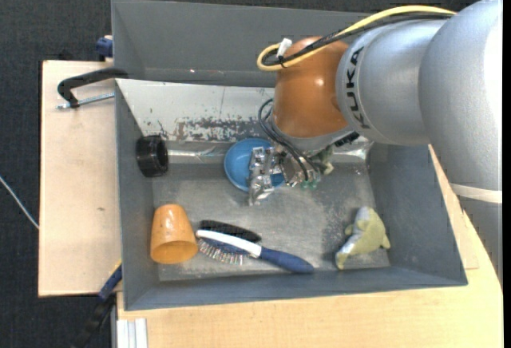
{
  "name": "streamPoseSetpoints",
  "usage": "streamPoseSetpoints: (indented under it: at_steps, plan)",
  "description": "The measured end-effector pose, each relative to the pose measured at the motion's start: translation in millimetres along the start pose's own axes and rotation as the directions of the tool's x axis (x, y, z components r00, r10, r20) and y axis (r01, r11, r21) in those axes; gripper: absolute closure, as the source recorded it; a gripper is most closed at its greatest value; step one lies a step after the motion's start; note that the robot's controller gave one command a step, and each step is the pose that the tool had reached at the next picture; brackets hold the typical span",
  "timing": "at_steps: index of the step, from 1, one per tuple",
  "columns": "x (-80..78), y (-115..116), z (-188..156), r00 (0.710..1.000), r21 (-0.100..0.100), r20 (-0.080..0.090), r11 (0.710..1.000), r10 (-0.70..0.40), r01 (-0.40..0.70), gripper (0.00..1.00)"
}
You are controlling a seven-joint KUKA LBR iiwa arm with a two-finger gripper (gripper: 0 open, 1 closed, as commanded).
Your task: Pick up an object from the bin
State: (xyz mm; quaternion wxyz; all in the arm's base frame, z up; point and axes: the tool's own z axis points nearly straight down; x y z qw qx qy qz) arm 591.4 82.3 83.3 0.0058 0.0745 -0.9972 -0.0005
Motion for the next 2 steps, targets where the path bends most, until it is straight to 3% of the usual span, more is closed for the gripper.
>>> streamPoseSetpoints:
  at_steps: [2]
  plan:
    - [0.6,2.0,-59.1,1.000,0.000,0.014,1.000,-0.001,0.001,1.00]
